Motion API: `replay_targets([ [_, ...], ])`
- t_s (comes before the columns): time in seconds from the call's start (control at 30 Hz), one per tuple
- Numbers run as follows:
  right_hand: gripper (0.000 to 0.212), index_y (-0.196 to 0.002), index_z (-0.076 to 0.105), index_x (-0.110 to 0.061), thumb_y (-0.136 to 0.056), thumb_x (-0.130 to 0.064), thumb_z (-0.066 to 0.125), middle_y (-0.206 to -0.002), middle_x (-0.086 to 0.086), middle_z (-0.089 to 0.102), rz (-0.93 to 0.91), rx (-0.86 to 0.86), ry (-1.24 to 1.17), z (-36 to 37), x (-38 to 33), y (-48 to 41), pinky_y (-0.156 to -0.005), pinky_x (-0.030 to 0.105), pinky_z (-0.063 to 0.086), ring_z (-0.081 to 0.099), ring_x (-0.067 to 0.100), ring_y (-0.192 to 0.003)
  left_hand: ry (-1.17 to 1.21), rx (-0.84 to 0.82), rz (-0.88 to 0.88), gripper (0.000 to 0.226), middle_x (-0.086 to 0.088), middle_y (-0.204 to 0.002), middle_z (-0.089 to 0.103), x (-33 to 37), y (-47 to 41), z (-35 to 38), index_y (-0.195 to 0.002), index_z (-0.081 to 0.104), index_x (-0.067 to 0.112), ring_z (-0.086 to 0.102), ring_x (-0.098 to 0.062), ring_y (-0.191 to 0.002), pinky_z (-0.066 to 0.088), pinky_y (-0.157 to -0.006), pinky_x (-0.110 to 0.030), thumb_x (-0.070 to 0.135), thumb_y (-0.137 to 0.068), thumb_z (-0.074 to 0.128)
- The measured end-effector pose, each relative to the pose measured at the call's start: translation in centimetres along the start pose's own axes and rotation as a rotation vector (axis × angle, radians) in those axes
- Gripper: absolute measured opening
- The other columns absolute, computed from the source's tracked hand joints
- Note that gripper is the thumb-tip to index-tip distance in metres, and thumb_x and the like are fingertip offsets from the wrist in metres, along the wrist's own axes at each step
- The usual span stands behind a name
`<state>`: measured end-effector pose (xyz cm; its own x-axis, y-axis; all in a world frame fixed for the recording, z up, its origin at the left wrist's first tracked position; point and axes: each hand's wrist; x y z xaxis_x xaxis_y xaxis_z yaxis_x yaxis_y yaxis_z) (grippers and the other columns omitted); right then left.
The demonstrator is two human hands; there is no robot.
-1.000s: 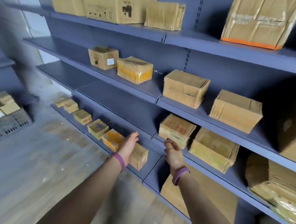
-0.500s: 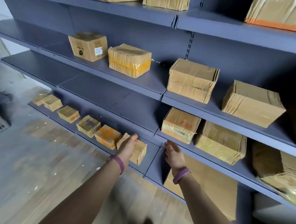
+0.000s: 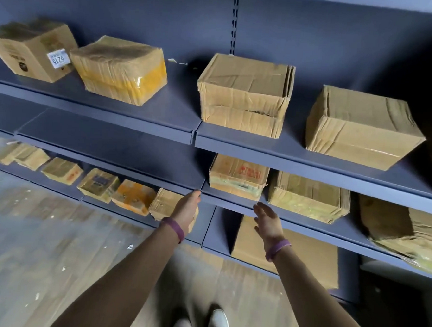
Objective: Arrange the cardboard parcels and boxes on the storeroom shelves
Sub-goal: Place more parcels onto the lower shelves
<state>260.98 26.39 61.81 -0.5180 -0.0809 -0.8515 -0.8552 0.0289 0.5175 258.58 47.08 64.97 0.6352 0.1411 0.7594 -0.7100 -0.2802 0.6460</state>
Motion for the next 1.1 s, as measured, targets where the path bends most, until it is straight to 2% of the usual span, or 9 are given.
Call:
replay_targets([
  [0.13, 0.039, -0.139, 0.051, -0.007, -0.102, -0.018, 0.053, -0.143, 0.015, 0.052, 0.047, 0.062, 0.015, -1.2, 0.7, -2.5, -0.109, 0.043, 0.038, 0.051, 0.032, -0.13, -0.036, -0.041, -0.032, 0.039, 0.0, -0.146, 0.049, 0.4, -3.2, 1.4, -0.139, 0.049, 0.018, 0.045, -0.015, -0.119, 0.033, -0.102, -0.032, 0.034, -0.106, 0.04],
  [0.27, 0.041, -0.141, 0.047, -0.002, -0.101, -0.013, 0.053, -0.143, 0.02, 0.05, 0.081, 0.137, -0.004, -1.6, 1.1, -4.7, -0.097, 0.035, 0.038, 0.047, 0.038, -0.133, -0.127, -0.034, 0.004, 0.014, 0.004, -0.114, 0.051, 1.1, -6.6, 2.1, -0.113, 0.056, 0.022, 0.043, -0.017, -0.11, 0.038, -0.086, -0.029, 0.025, -0.106, 0.044],
  [0.4, 0.04, -0.141, 0.047, -0.001, -0.102, -0.011, 0.05, -0.136, 0.012, 0.052, 0.066, 0.174, 0.059, -0.5, 1.1, -6.3, -0.091, 0.026, 0.036, 0.051, 0.025, -0.116, -0.165, -0.034, 0.042, 0.033, 0.002, -0.127, 0.045, 1.6, -9.6, 1.9, -0.135, 0.052, 0.021, 0.044, -0.019, -0.127, 0.036, -0.108, -0.033, 0.025, -0.102, 0.051],
  [0.53, 0.048, -0.145, 0.041, -0.005, -0.099, -0.008, 0.054, -0.144, 0.009, 0.05, 0.019, 0.22, 0.076, 1.0, 0.6, -8.1, -0.104, 0.033, 0.039, 0.047, 0.024, -0.132, -0.282, -0.088, 0.065, 0.06, 0.001, -0.16, 0.031, 2.2, -11.8, 1.9, -0.156, 0.026, 0.023, 0.034, -0.023, -0.145, 0.03, -0.119, -0.045, 0.028, -0.102, 0.051],
  [0.63, 0.043, -0.138, 0.044, -0.007, -0.096, -0.002, 0.055, -0.137, 0.005, 0.051, 0.013, 0.237, 0.08, 1.9, 0.2, -9.6, -0.106, 0.034, 0.036, 0.046, 0.024, -0.131, -0.317, -0.132, 0.059, 0.063, 0.004, -0.156, 0.033, 2.5, -13.3, 2.0, -0.157, 0.022, 0.024, 0.034, -0.022, -0.144, 0.03, -0.119, -0.043, 0.026, -0.102, 0.053],
  [0.77, 0.035, -0.124, 0.049, -0.005, -0.091, 0.004, 0.056, -0.128, 0.01, 0.054, -0.006, 0.212, 0.198, 2.6, 0.6, -11.2, -0.087, 0.026, 0.042, 0.052, 0.028, -0.115, -0.426, -0.139, 0.052, 0.042, -0.021, -0.147, 0.042, 3.2, -13.8, 2.4, -0.138, 0.037, 0.006, 0.043, -0.038, -0.135, 0.037, -0.11, -0.047, 0.022, -0.101, 0.051],
  [0.93, 0.032, -0.118, 0.051, 0.004, -0.088, 0.013, 0.054, -0.106, 0.009, 0.051, -0.026, 0.226, 0.247, 2.6, 1.0, -10.9, -0.054, 0.009, 0.038, 0.048, 0.024, -0.096, -0.449, -0.167, 0.021, 0.029, -0.018, -0.143, 0.043, 3.4, -13.2, 1.9, -0.116, 0.044, 0.012, 0.043, -0.039, -0.134, 0.035, -0.114, -0.053, 0.028, -0.095, 0.056],
  [1.03, 0.039, -0.126, 0.05, 0.005, -0.089, 0.013, 0.056, -0.117, 0.007, 0.053, -0.038, 0.238, 0.18, 2.5, 0.7, -9.7, -0.076, 0.016, 0.038, 0.054, 0.029, -0.119, -0.433, -0.175, 0.059, 0.066, -0.015, -0.138, 0.049, 3.7, -12.3, 1.3, -0.132, 0.045, 0.014, 0.047, -0.034, -0.131, 0.035, -0.114, -0.054, 0.041, -0.073, 0.056],
  [1.1, 0.05, -0.136, 0.045, 0.0, -0.09, 0.012, 0.058, -0.126, 0.01, 0.055, -0.05, 0.267, 0.11, 2.7, 0.4, -8.4, -0.084, 0.023, 0.041, 0.054, 0.028, -0.123, -0.395, -0.16, 0.076, 0.064, -0.006, -0.131, 0.057, 3.8, -11.3, 0.7, -0.131, 0.049, 0.018, 0.053, -0.029, -0.123, 0.039, -0.112, -0.05, 0.039, -0.071, 0.059],
])
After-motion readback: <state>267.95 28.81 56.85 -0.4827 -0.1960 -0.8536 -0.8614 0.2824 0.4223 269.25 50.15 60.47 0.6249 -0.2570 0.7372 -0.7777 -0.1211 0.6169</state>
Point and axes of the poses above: each hand's wrist, its own y-axis away from the middle knuckle, its own z-axis out of the palm, x = y × z
